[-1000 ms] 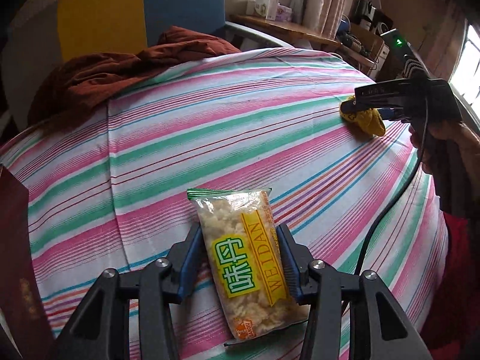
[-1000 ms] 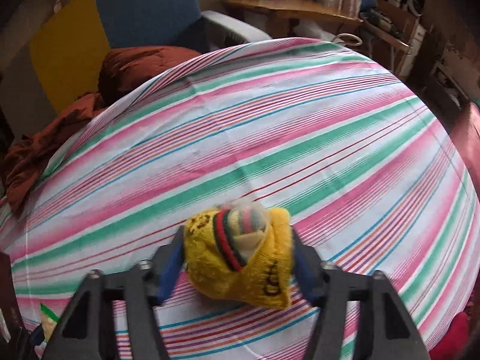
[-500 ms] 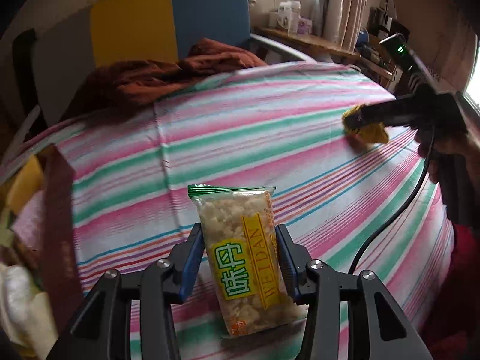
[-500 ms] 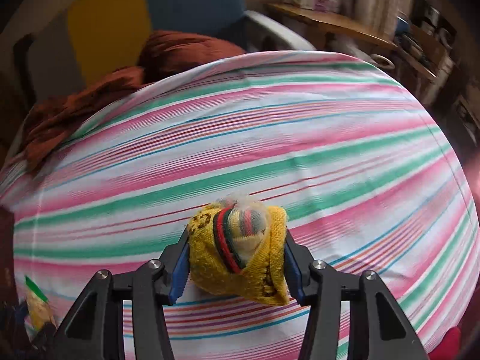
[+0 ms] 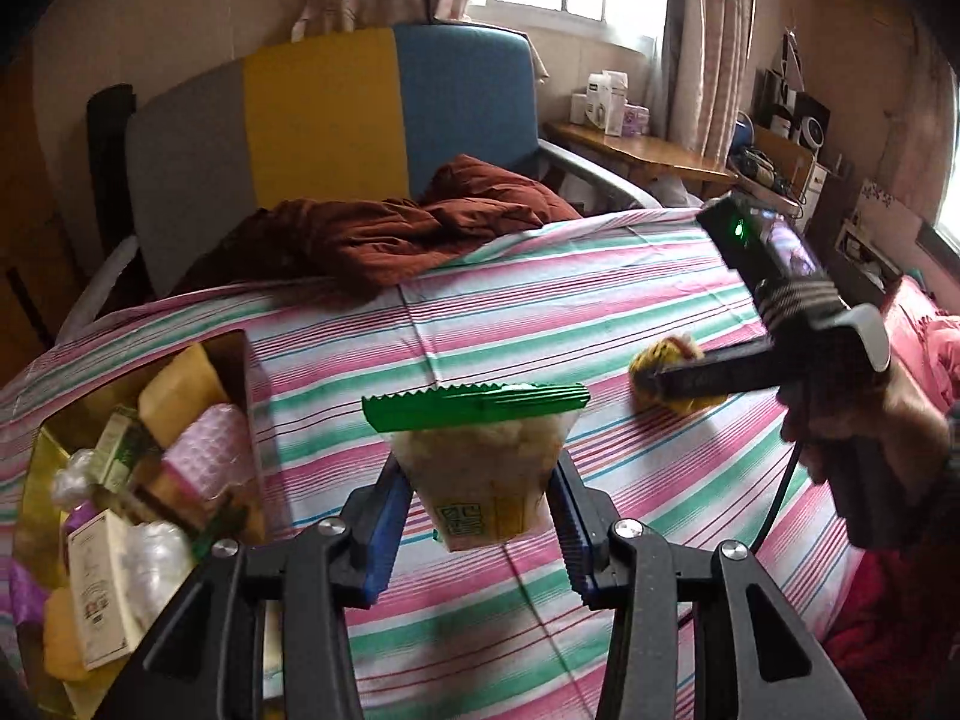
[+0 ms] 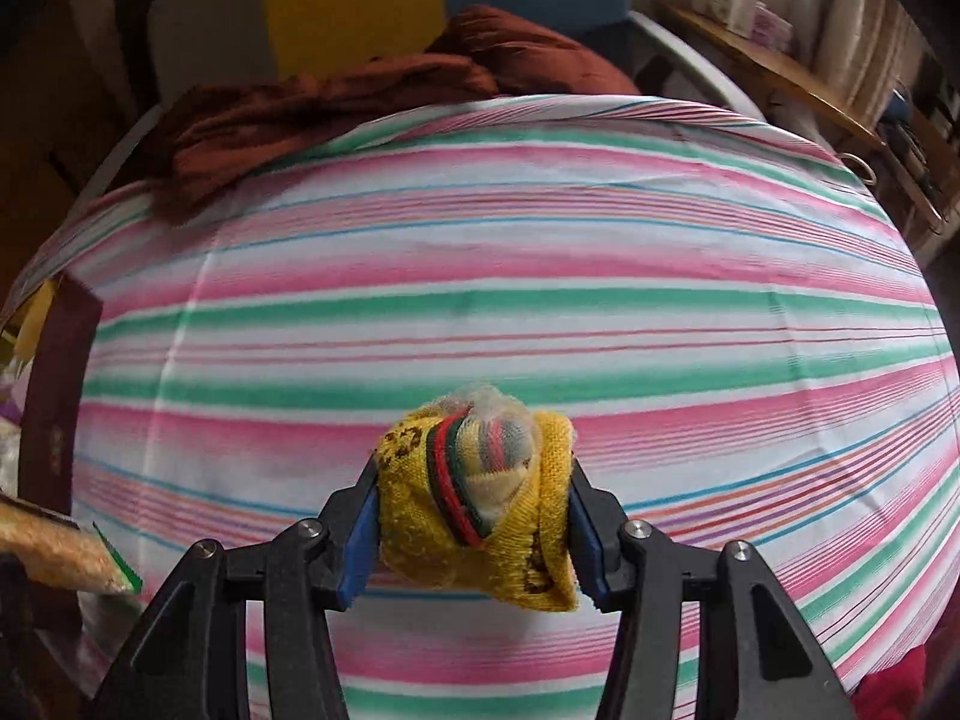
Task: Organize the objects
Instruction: 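Grasp the yellow knitted plush toy with the right tool while the left tool holds the bag, then carry the snack bag and plush toy into the gold tray and open both tools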
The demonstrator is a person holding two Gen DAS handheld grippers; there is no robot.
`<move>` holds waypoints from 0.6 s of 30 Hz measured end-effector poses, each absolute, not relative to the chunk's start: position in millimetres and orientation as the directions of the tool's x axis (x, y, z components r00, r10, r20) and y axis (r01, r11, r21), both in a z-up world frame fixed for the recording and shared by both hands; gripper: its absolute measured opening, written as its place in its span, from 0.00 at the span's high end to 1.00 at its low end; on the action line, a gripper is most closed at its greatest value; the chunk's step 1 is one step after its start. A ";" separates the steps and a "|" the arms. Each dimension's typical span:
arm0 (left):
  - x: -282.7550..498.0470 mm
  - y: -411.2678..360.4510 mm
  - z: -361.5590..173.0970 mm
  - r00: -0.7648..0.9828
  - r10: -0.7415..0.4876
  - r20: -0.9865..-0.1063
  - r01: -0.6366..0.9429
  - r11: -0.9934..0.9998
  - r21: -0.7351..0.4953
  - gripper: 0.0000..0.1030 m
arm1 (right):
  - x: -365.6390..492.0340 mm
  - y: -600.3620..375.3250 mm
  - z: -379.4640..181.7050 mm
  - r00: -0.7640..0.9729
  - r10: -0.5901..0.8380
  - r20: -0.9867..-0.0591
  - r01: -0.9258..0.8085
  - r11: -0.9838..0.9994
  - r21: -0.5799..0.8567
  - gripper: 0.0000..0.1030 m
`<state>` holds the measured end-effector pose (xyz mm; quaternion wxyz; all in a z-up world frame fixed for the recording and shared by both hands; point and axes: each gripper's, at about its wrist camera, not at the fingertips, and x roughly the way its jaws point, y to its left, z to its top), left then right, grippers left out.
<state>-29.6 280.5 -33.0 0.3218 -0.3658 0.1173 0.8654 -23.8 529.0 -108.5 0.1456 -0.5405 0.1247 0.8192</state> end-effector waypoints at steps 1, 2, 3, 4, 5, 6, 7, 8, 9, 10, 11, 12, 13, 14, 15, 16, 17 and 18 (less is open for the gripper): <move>-28.9 276.4 -31.8 -0.530 0.468 -0.707 -0.637 -0.770 -0.032 0.56 | -24.2 522.7 -109.5 -0.372 0.098 -0.923 -0.367 -0.929 0.049 0.48; -28.8 273.1 -31.1 -0.533 0.467 -0.706 -0.633 -0.773 -0.034 0.56 | -24.3 516.8 -110.1 -0.371 0.093 -0.924 -0.362 -0.931 0.052 0.48; -28.3 269.5 -30.1 -0.534 0.467 -0.704 -0.631 -0.775 -0.035 0.56 | -23.7 511.4 -109.8 -0.371 0.091 -0.924 -0.358 -0.932 0.052 0.48; -27.9 266.5 -29.1 -0.537 0.466 -0.703 -0.629 -0.777 -0.034 0.56 | -25.0 507.8 -110.3 -0.372 0.087 -0.924 -0.353 -0.934 0.054 0.48; -27.4 262.8 -28.0 -0.542 0.464 -0.701 -0.624 -0.780 -0.034 0.56 | -25.1 503.1 -110.2 -0.374 0.078 -0.924 -0.346 -0.936 0.061 0.48; -26.7 259.9 -27.8 -0.543 0.464 -0.700 -0.622 -0.782 -0.036 0.56 | -25.2 500.0 -110.2 -0.375 0.074 -0.924 -0.342 -0.938 0.064 0.48; -26.4 256.4 -27.2 -0.543 0.465 -0.699 -0.620 -0.784 -0.040 0.56 | -24.9 493.9 -110.5 -0.373 0.069 -0.925 -0.336 -0.940 0.065 0.48; -26.0 254.1 -26.7 -0.544 0.465 -0.699 -0.617 -0.786 -0.043 0.56 | -24.9 489.0 -111.1 -0.371 0.065 -0.926 -0.331 -0.941 0.066 0.48; -25.6 251.1 -26.1 -0.546 0.465 -0.697 -0.614 -0.788 -0.045 0.56 | -25.8 485.9 -112.2 -0.369 0.060 -0.928 -0.326 -0.943 0.069 0.48; -23.5 247.4 -25.6 -0.547 0.464 -0.697 -0.611 -0.790 -0.047 0.56 | -25.5 481.7 -112.8 -0.367 0.057 -0.929 -0.322 -0.944 0.070 0.48; -22.3 244.1 -25.0 -0.547 0.464 -0.696 -0.608 -0.792 -0.050 0.56 | -25.1 479.3 -113.0 -0.366 0.054 -0.929 -0.320 -0.945 0.071 0.48; -21.7 240.9 -24.8 -0.548 0.464 -0.696 -0.606 -0.794 -0.053 0.56 | -24.1 475.8 -113.3 -0.364 0.049 -0.930 -0.319 -0.945 0.075 0.48; -21.1 237.4 -24.3 -0.550 0.463 -0.695 -0.602 -0.796 -0.054 0.56 | -23.2 472.0 -113.4 -0.364 0.040 -0.931 -0.317 -0.945 0.083 0.48; -20.0 234.4 -23.9 -0.552 0.463 -0.694 -0.599 -0.799 -0.056 0.56 | -22.6 469.1 -113.7 -0.363 0.033 -0.931 -0.316 -0.945 0.090 0.48; -19.4 230.5 -23.6 -0.552 0.463 -0.694 -0.596 -0.801 -0.059 0.56 | -22.0 465.0 -113.9 -0.362 0.026 -0.932 -0.314 -0.945 0.096 0.48; -18.8 226.4 -23.7 -0.552 0.462 -0.694 -0.593 -0.803 -0.063 0.56 | -21.2 460.8 -113.7 -0.360 0.020 -0.933 -0.311 -0.945 0.100 0.48; -18.9 223.1 -24.0 -0.553 0.460 -0.694 -0.588 -0.806 -0.065 0.56 | -20.4 457.5 -113.6 -0.360 0.014 -0.933 -0.308 -0.946 0.105 0.48; -19.3 219.5 -24.5 -0.554 0.458 -0.695 -0.584 -0.809 -0.068 0.56 | -19.5 453.3 -113.0 -0.359 0.006 -0.933 -0.304 -0.946 0.111 0.48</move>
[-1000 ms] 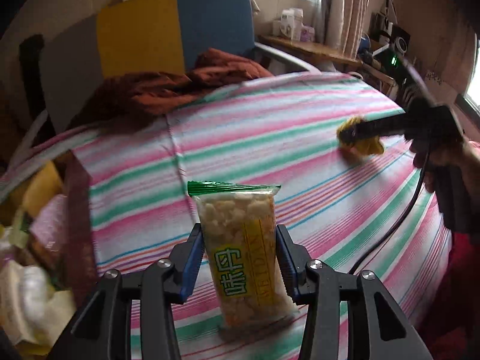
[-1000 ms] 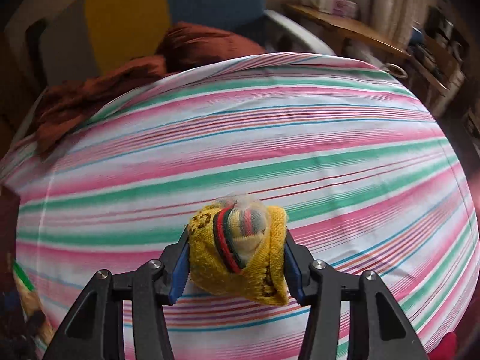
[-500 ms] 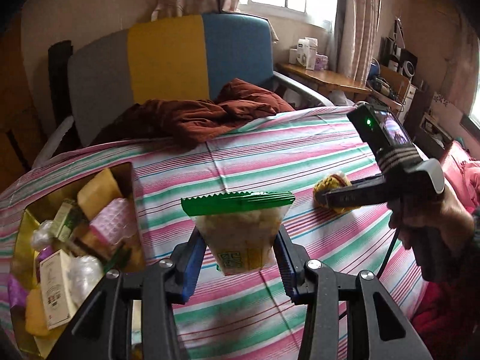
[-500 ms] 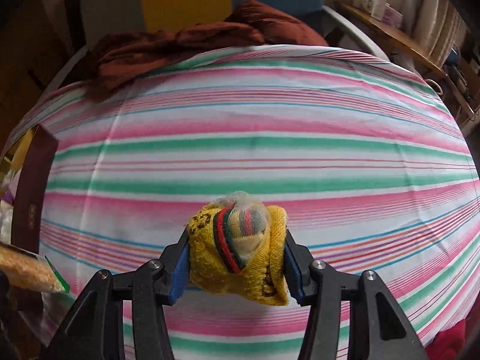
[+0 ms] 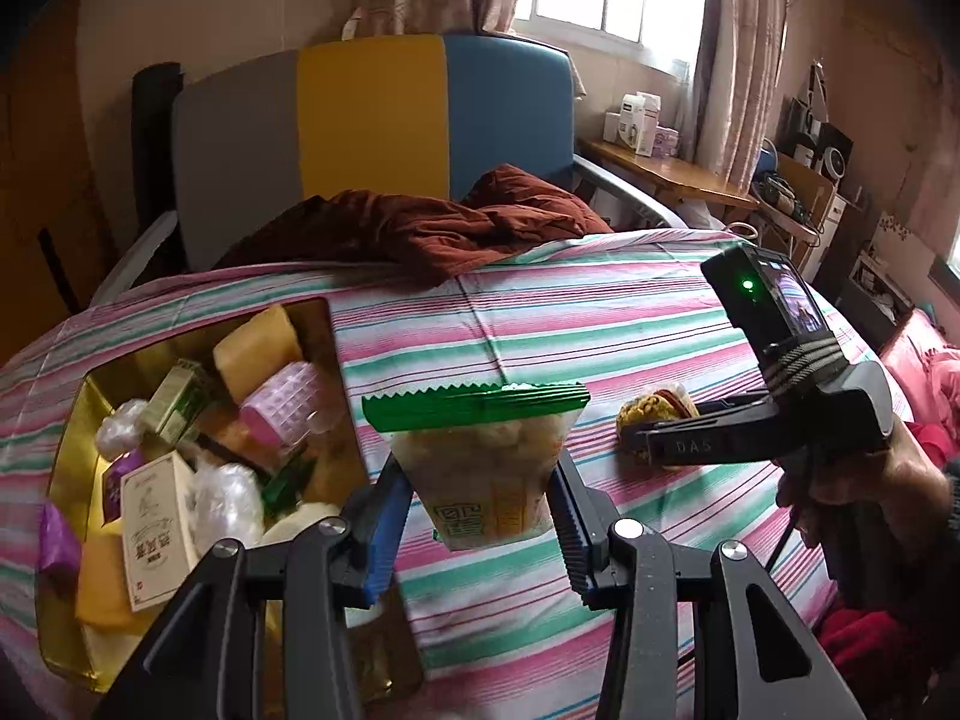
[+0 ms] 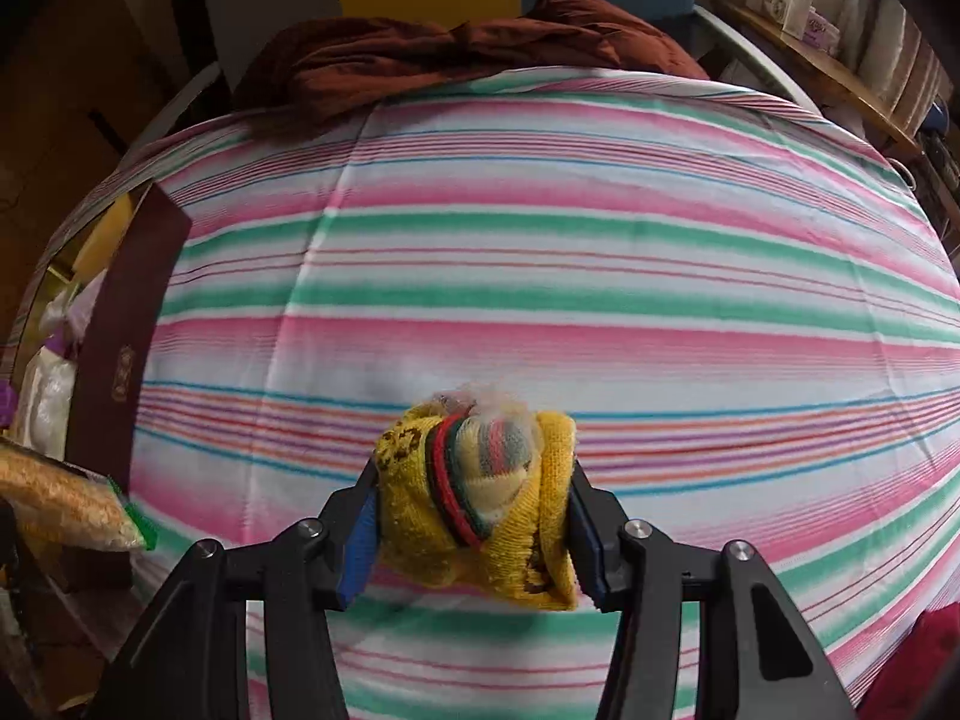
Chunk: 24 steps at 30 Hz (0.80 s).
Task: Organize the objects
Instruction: 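Carry the snack bag and plush toy into the gold tray and open both tools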
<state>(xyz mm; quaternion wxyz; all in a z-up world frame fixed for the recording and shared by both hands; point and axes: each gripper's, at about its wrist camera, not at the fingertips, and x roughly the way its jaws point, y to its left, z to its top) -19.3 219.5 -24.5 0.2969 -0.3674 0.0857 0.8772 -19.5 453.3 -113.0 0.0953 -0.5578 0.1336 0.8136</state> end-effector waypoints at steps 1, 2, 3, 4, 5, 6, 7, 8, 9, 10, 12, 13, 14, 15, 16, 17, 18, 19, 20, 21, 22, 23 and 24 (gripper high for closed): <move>-19.8 215.2 -25.0 -0.553 0.457 -0.697 -0.579 -0.812 -0.072 0.56 | -18.8 449.0 -112.6 -0.360 -0.001 -0.933 -0.300 -0.947 0.117 0.48; -19.9 211.2 -25.5 -0.552 0.457 -0.697 -0.576 -0.814 -0.077 0.56 | -18.1 444.8 -111.8 -0.360 -0.008 -0.933 -0.298 -0.947 0.123 0.48; -19.8 206.2 -26.1 -0.553 0.456 -0.697 -0.572 -0.817 -0.080 0.56 | -17.2 442.1 -111.6 -0.363 -0.013 -0.932 -0.297 -0.946 0.129 0.49; -20.0 200.1 -26.7 -0.556 0.451 -0.699 -0.564 -0.822 -0.082 0.56 | -16.0 438.4 -109.5 -0.372 -0.024 -0.928 -0.295 -0.945 0.143 0.49; -20.6 194.1 -27.1 -0.551 0.456 -0.699 -0.560 -0.823 -0.096 0.56 | -15.8 435.8 -107.0 -0.382 -0.032 -0.924 -0.294 -0.943 0.154 0.49; -21.7 187.5 -27.6 -0.541 0.465 -0.701 -0.558 -0.822 -0.115 0.56 | -13.3 432.1 -102.4 -0.394 -0.038 -0.918 -0.294 -0.941 0.165 0.49; -21.8 180.9 -27.7 -0.539 0.465 -0.702 -0.551 -0.826 -0.124 0.56 | -12.1 427.8 -98.0 -0.410 -0.044 -0.911 -0.294 -0.939 0.178 0.49; -21.5 175.0 -27.4 -0.537 0.468 -0.702 -0.545 -0.827 -0.134 0.56 | -11.2 423.6 -94.1 -0.423 -0.053 -0.905 -0.290 -0.938 0.190 0.49; -20.7 169.1 -26.4 -0.533 0.476 -0.700 -0.544 -0.826 -0.147 0.56 | -10.2 417.7 -87.9 -0.443 -0.066 -0.894 -0.281 -0.937 0.208 0.49; -19.2 163.2 -24.9 -0.532 0.481 -0.696 -0.543 -0.825 -0.155 0.56 | -10.8 412.9 -84.4 -0.455 -0.072 -0.887 -0.274 -0.937 0.217 0.49; -16.7 153.3 -20.7 -0.528 0.495 -0.690 -0.539 -0.823 -0.179 0.56 | -10.3 400.7 -73.3 -0.485 -0.087 -0.870 -0.250 -0.940 0.234 0.49; -15.8 149.1 -17.7 -0.525 0.511 -0.681 -0.542 -0.817 -0.196 0.57 | -12.3 395.1 -70.2 -0.495 -0.092 -0.864 -0.242 -0.940 0.239 0.49; -14.5 146.8 -15.5 -0.525 0.519 -0.674 -0.543 -0.814 -0.204 0.57 | -13.1 389.4 -66.2 -0.505 -0.097 -0.858 -0.233 -0.941 0.244 0.49; -13.2 145.3 -13.4 -0.530 0.518 -0.671 -0.542 -0.816 -0.202 0.58 | -13.8 384.8 -62.3 -0.514 -0.101 -0.852 -0.224 -0.943 0.248 0.49; -12.3 144.5 -12.1 -0.540 0.514 -0.666 -0.542 -0.818 -0.192 0.59 | -14.3 379.9 -58.3 -0.522 -0.103 -0.847 -0.216 -0.944 0.248 0.49; -12.6 143.8 -12.4 -0.541 0.518 -0.662 -0.544 -0.816 -0.194 0.60 | -13.7 375.8 -55.1 -0.528 -0.101 -0.844 -0.211 -0.946 0.245 0.49; -13.7 143.4 -13.9 -0.539 0.517 -0.665 -0.541 -0.818 -0.197 0.60 | -14.0 371.3 -52.4 -0.533 -0.099 -0.840 -0.204 -0.949 0.242 0.49; -13.7 142.6 -14.3 -0.540 0.516 -0.665 -0.538 -0.819 -0.198 0.60 | -13.4 369.1 -51.5 -0.535 -0.100 -0.839 -0.202 -0.949 0.243 0.49; -13.9 141.7 -14.1 -0.542 0.517 -0.663 -0.538 -0.819 -0.200 0.60 | -12.6 366.6 -50.8 -0.536 -0.099 -0.839 -0.203 -0.949 0.241 0.49; -13.5 140.3 -13.2 -0.543 0.519 -0.660 -0.538 -0.819 -0.202 0.60 | -12.2 365.5 -50.4 -0.536 -0.098 -0.839 -0.204 -0.949 0.241 0.49; -13.2 138.3 -12.0 -0.549 0.519 -0.655 -0.536 -0.820 -0.200 0.60 | -11.0 363.4 -49.5 -0.538 -0.104 -0.837 -0.203 -0.947 0.248 0.49; -14.2 136.1 -11.2 -0.556 0.513 -0.653 -0.531 -0.824 -0.195 0.60 | -11.3 363.2 -49.3 -0.539 -0.109 -0.835 -0.200 -0.947 0.252 0.49; -15.6 133.2 -10.7 -0.562 0.507 -0.654 -0.525 -0.829 -0.192 0.60 | -10.4 361.6 -48.6 -0.541 -0.110 -0.834 -0.199 -0.946 0.254 0.49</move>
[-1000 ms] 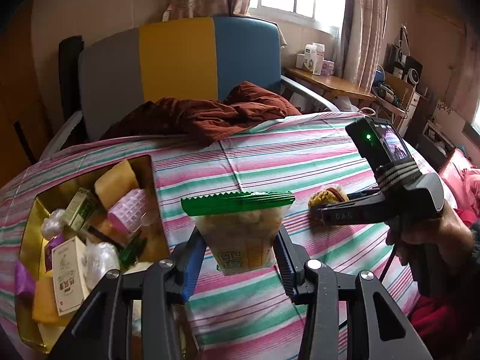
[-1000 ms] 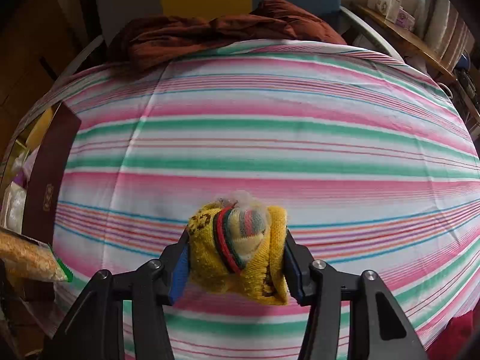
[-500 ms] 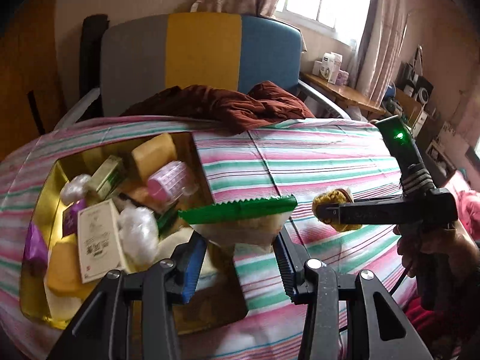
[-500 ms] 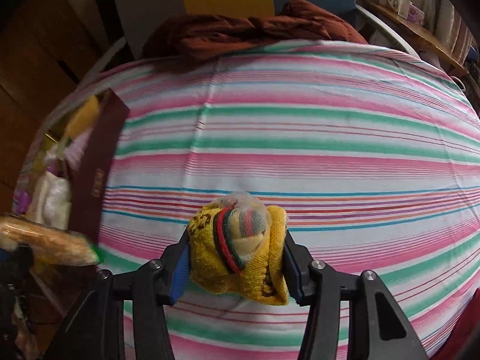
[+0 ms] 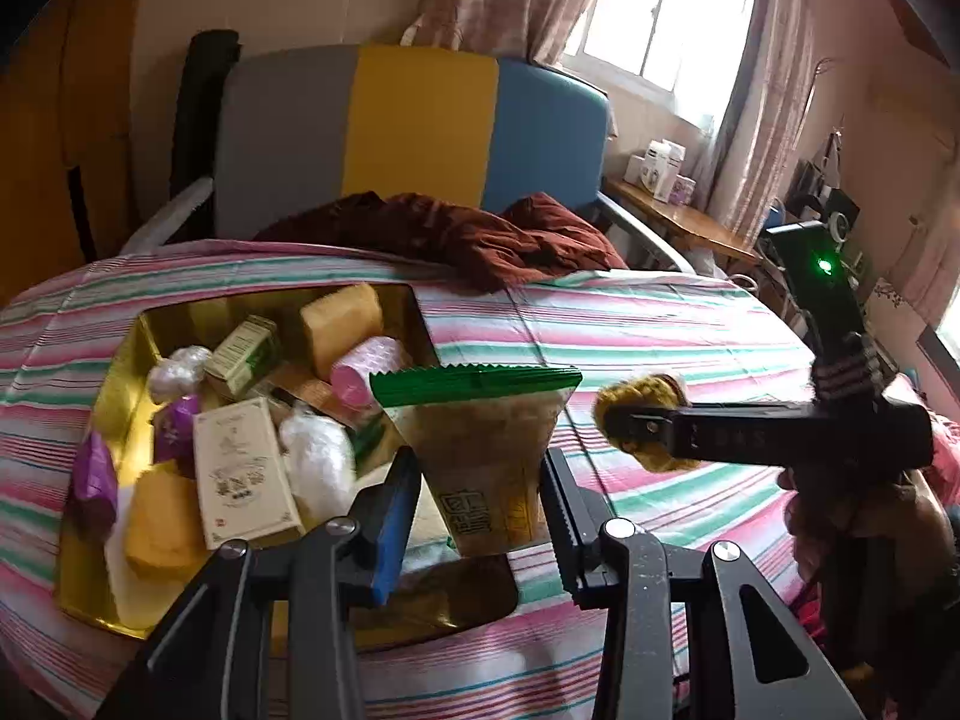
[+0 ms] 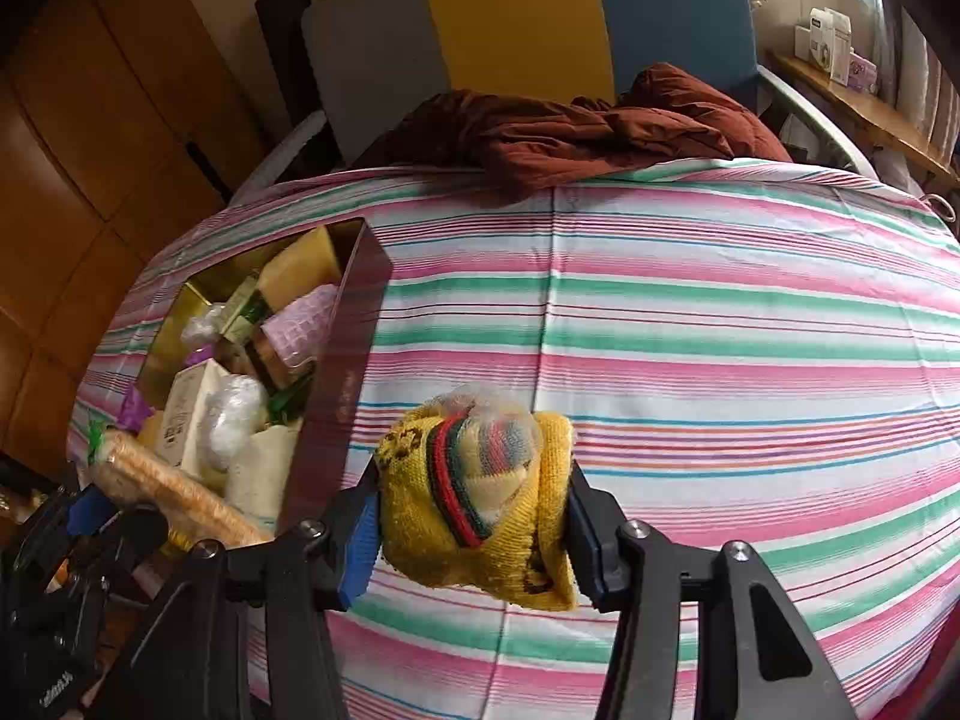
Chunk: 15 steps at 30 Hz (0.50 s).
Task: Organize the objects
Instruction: 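Carry the snack bag and plush toy into the gold tray and open both tools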
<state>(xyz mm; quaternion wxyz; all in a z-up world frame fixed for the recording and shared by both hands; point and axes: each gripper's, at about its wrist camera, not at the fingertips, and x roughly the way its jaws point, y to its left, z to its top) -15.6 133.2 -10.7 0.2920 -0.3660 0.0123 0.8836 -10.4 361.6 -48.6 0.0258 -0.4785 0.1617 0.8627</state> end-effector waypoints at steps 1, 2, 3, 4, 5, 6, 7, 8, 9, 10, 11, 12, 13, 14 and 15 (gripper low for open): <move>-17.3 129.6 -10.2 -0.564 0.503 -0.654 -0.518 -0.833 -0.194 0.60 | -9.9 359.1 -47.8 -0.544 -0.113 -0.831 -0.196 -0.946 0.257 0.49; -18.6 125.4 -9.4 -0.570 0.498 -0.653 -0.510 -0.838 -0.193 0.60 | -9.2 357.1 -47.2 -0.549 -0.120 -0.827 -0.191 -0.946 0.263 0.49; -19.5 121.6 -8.9 -0.577 0.491 -0.653 -0.504 -0.843 -0.188 0.60 | -8.9 353.1 -44.8 -0.556 -0.132 -0.821 -0.180 -0.945 0.274 0.49; -20.6 116.6 -8.2 -0.587 0.477 -0.654 -0.494 -0.851 -0.177 0.60 | -8.2 349.3 -43.1 -0.561 -0.142 -0.815 -0.170 -0.945 0.281 0.49; -21.5 111.7 -7.7 -0.595 0.465 -0.655 -0.482 -0.859 -0.171 0.60 | -8.1 346.7 -42.4 -0.564 -0.149 -0.812 -0.162 -0.945 0.285 0.49; -22.8 104.9 -7.2 -0.602 0.455 -0.656 -0.471 -0.866 -0.169 0.60 | -8.5 342.1 -40.1 -0.569 -0.161 -0.807 -0.148 -0.945 0.292 0.49; -24.3 96.3 -6.7 -0.609 0.444 -0.658 -0.457 -0.874 -0.166 0.60 | -9.5 334.8 -37.0 -0.575 -0.181 -0.798 -0.125 -0.944 0.304 0.49; -25.5 87.3 -6.0 -0.619 0.426 -0.660 -0.441 -0.884 -0.158 0.60 | -10.0 330.6 -35.4 -0.578 -0.192 -0.793 -0.112 -0.944 0.310 0.49; -26.4 79.6 -6.0 -0.627 0.412 -0.661 -0.427 -0.892 -0.151 0.60 | -11.3 324.2 -32.9 -0.582 -0.205 -0.787 -0.094 -0.944 0.316 0.49; -27.8 68.9 -5.3 -0.637 0.396 -0.661 -0.408 -0.901 -0.147 0.60 | -13.4 315.5 -30.0 -0.586 -0.219 -0.780 -0.072 -0.945 0.319 0.49; -28.8 60.2 -4.9 -0.645 0.385 -0.660 -0.393 -0.908 -0.146 0.60 | -15.5 308.4 -28.3 -0.588 -0.231 -0.776 -0.053 -0.945 0.321 0.49; -30.8 50.8 -3.9 -0.655 0.371 -0.658 -0.377 -0.916 -0.141 0.60 | -17.9 300.6 -26.3 -0.589 -0.245 -0.770 -0.031 -0.946 0.324 0.49; -34.1 41.7 -3.1 -0.667 0.352 -0.657 -0.360 -0.924 -0.130 0.60 | -21.3 291.5 -24.3 -0.591 -0.259 -0.764 -0.006 -0.945 0.326 0.49; -37.3 35.1 -2.6 -0.676 0.336 -0.656 -0.345 -0.931 -0.122 0.60 | -24.7 284.4 -23.4 -0.592 -0.267 -0.761 0.010 -0.946 0.325 0.49; -41.9 28.1 -2.5 -0.684 0.319 -0.656 -0.326 -0.938 -0.116 0.60 | -29.1 276.9 -22.5 -0.591 -0.275 -0.758 0.024 -0.946 0.324 0.49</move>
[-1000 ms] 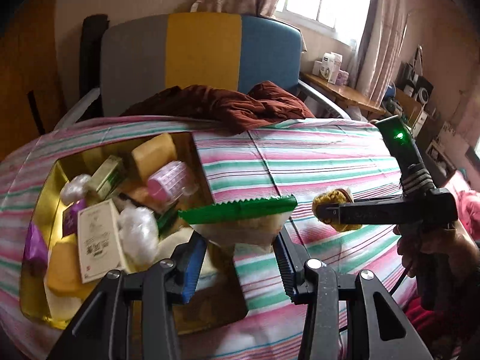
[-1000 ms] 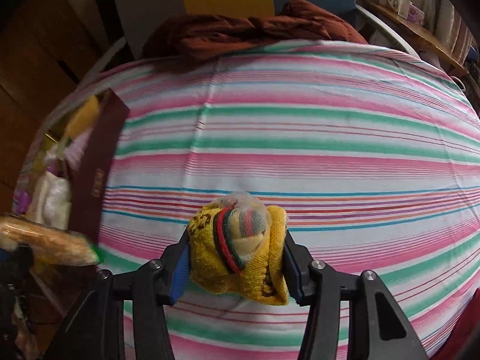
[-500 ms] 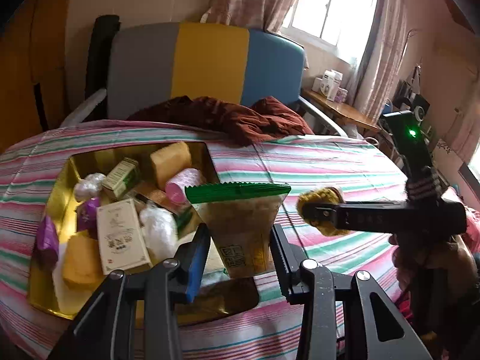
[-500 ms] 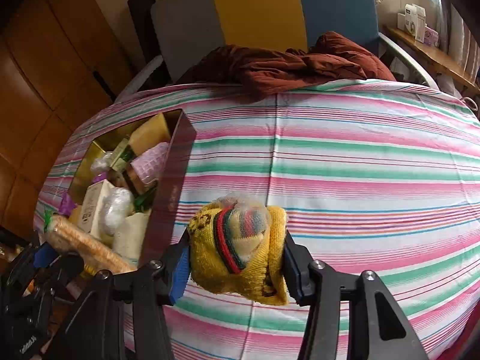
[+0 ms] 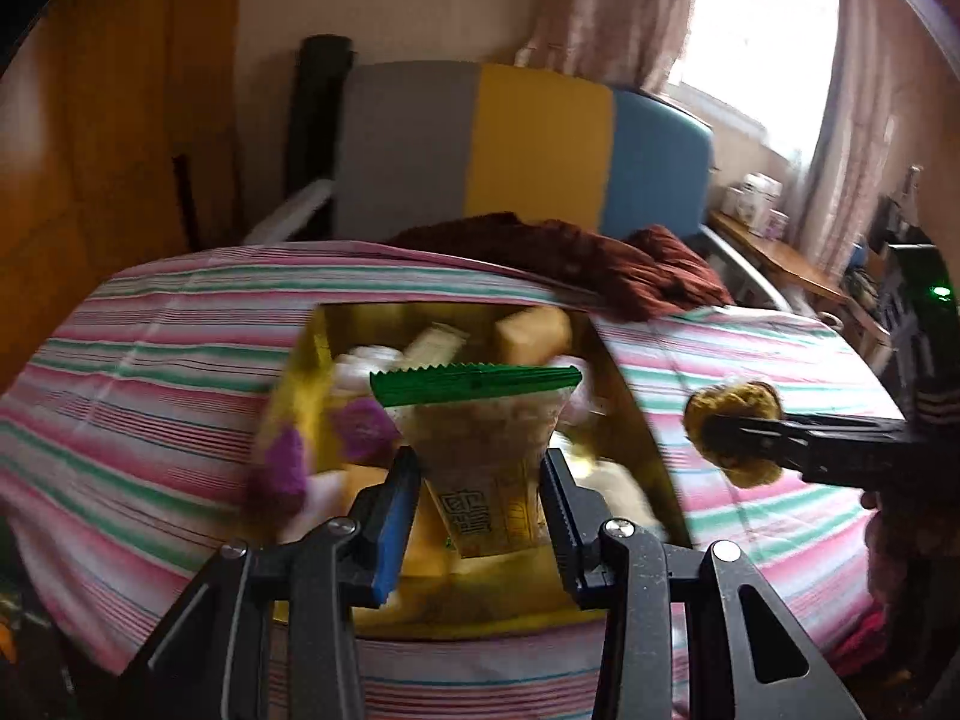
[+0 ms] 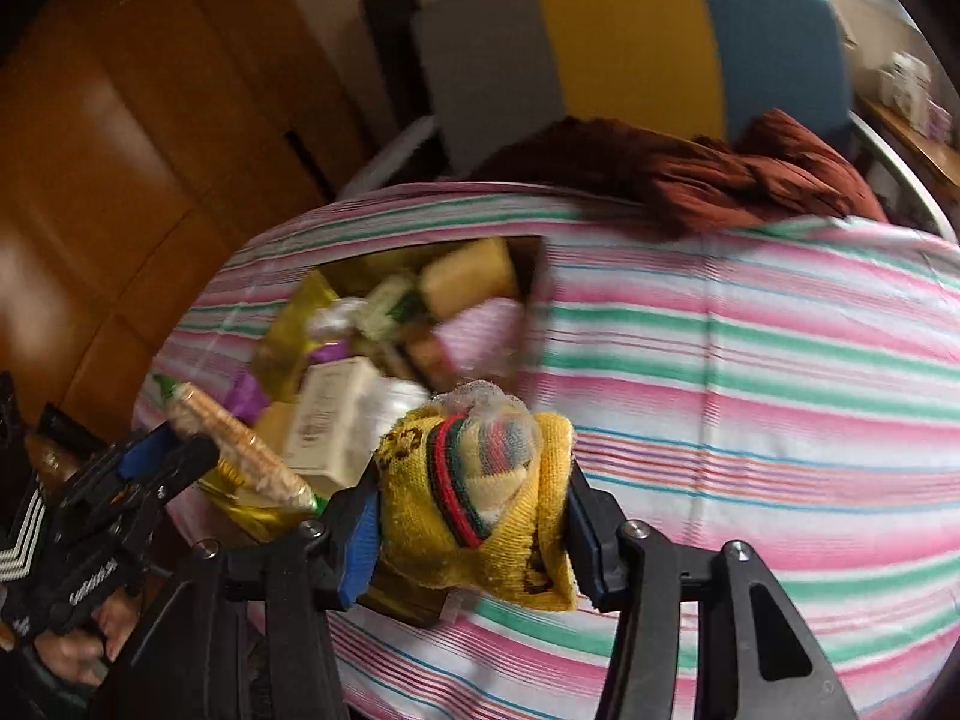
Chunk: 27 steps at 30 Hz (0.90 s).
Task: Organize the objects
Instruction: 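Carry the snack bag and plush toy into the gold tray and open both tools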
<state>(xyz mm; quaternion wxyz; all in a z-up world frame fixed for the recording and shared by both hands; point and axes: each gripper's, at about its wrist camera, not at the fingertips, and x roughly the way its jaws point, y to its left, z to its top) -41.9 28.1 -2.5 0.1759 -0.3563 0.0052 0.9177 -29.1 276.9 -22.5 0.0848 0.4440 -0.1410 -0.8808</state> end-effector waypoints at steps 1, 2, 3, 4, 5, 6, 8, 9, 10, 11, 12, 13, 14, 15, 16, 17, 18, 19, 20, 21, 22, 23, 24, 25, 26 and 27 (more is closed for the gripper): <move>-47.7 21.4 -2.2 -0.692 0.300 -0.657 -0.307 -0.945 -0.109 0.60 | -35.1 268.7 -22.1 -0.589 -0.281 -0.758 0.038 -0.946 0.321 0.49; -54.8 14.7 -1.5 -0.700 0.280 -0.656 -0.287 -0.953 -0.101 0.60 | -40.0 262.7 -22.2 -0.587 -0.283 -0.758 0.047 -0.947 0.317 0.49; -59.2 10.2 -1.1 -0.705 0.271 -0.655 -0.277 -0.956 -0.097 0.60 | -47.4 254.7 -23.0 -0.583 -0.285 -0.761 0.057 -0.949 0.311 0.49; -67.4 4.9 -0.4 -0.712 0.256 -0.654 -0.266 -0.960 -0.087 0.60 | -52.4 250.4 -24.0 -0.579 -0.285 -0.764 0.060 -0.949 0.309 0.49; -72.9 3.1 -0.6 -0.712 0.247 -0.657 -0.262 -0.962 -0.078 0.60 | -58.8 245.0 -25.0 -0.576 -0.286 -0.765 0.063 -0.949 0.308 0.49; -80.1 1.4 -1.2 -0.710 0.236 -0.664 -0.258 -0.964 -0.066 0.60 | -62.6 242.6 -25.5 -0.575 -0.287 -0.766 0.064 -0.949 0.308 0.49; -95.3 -0.3 -3.4 -0.708 0.221 -0.671 -0.254 -0.966 -0.051 0.60 | -73.9 236.8 -26.8 -0.571 -0.289 -0.768 0.065 -0.949 0.309 0.49; -101.2 0.7 -4.4 -0.706 0.218 -0.674 -0.256 -0.966 -0.045 0.60 | -81.2 233.6 -27.1 -0.571 -0.294 -0.767 0.068 -0.947 0.314 0.49; -108.2 2.5 -6.6 -0.700 0.213 -0.682 -0.259 -0.965 -0.037 0.60 | -86.5 232.2 -27.2 -0.571 -0.296 -0.766 0.065 -0.946 0.317 0.49; -114.6 3.6 -9.1 -0.694 0.212 -0.688 -0.259 -0.965 -0.036 0.60 | -93.8 229.7 -27.7 -0.568 -0.302 -0.766 0.068 -0.944 0.322 0.49; -120.5 4.1 -11.8 -0.690 0.212 -0.692 -0.259 -0.965 -0.038 0.59 | -99.7 227.1 -28.0 -0.569 -0.308 -0.762 0.074 -0.943 0.325 0.48; -126.1 6.3 -13.5 -0.684 0.210 -0.698 -0.259 -0.965 -0.036 0.59 | -104.5 224.6 -28.5 -0.574 -0.309 -0.758 0.076 -0.942 0.326 0.46; -129.5 8.1 -16.8 -0.678 0.206 -0.705 -0.255 -0.966 -0.037 0.58 | -110.3 222.9 -29.5 -0.576 -0.306 -0.758 0.074 -0.943 0.325 0.46; -132.2 9.6 -18.9 -0.677 0.203 -0.708 -0.247 -0.968 -0.042 0.57 | -117.3 221.5 -31.3 -0.573 -0.303 -0.762 0.067 -0.943 0.325 0.45; -135.3 10.4 -21.6 -0.674 0.199 -0.711 -0.241 -0.969 -0.043 0.57 | -124.7 220.8 -33.7 -0.570 -0.305 -0.763 0.060 -0.942 0.331 0.44; -137.3 10.5 -23.5 -0.672 0.199 -0.713 -0.239 -0.970 -0.045 0.56 | -130.8 220.3 -35.9 -0.566 -0.308 -0.765 0.057 -0.940 0.337 0.44; -139.7 9.7 -26.0 -0.671 0.200 -0.714 -0.232 -0.971 -0.054 0.55 | -137.2 219.4 -40.0 -0.557 -0.306 -0.772 0.049 -0.940 0.337 0.44; -140.5 8.5 -27.7 -0.669 0.201 -0.716 -0.229 -0.972 -0.059 0.55 | -140.9 218.9 -42.8 -0.551 -0.302 -0.778 0.043 -0.941 0.335 0.44; -141.3 8.4 -30.0 -0.665 0.202 -0.719 -0.228 -0.972 -0.062 0.55 | -144.3 217.8 -45.7 -0.546 -0.301 -0.782 0.040 -0.942 0.334 0.43; -142.0 8.5 -32.3 -0.664 0.205 -0.719 -0.229 -0.971 -0.065 0.54 | -146.5 216.7 -49.1 -0.538 -0.302 -0.787 0.038 -0.941 0.336 0.42; -142.9 9.4 -33.7 -0.665 0.208 -0.718 -0.232 -0.970 -0.066 0.53 | -149.0 216.1 -52.8 -0.530 -0.302 -0.792 0.032 -0.941 0.338 0.40; -143.7 10.3 -35.1 -0.665 0.211 -0.717 -0.238 -0.969 -0.065 0.51 | -149.3 215.6 -54.2 -0.529 -0.304 -0.793 0.031 -0.940 0.339 0.38; -145.0 11.5 -36.9 -0.665 0.212 -0.716 -0.241 -0.969 -0.063 0.48 | -150.5 214.4 -55.3 -0.526 -0.312 -0.791 0.037 -0.938 0.345 0.30; -145.6 12.1 -37.3 -0.666 0.218 -0.713 -0.246 -0.967 -0.066 0.46 | -151.2 212.6 -55.1 -0.525 -0.320 -0.789 0.048 -0.936 0.348 0.23; -146.1 12.8 -37.4 -0.667 0.232 -0.708 -0.256 -0.964 -0.074 0.41 | -150.9 211.0 -54.1 -0.528 -0.324 -0.785 0.056 -0.936 0.348 0.22; -146.7 13.6 -37.2 -0.669 0.237 -0.705 -0.260 -0.962 -0.077 0.37 | -149.9 210.2 -51.8 -0.536 -0.324 -0.780 0.059 -0.936 0.348 0.21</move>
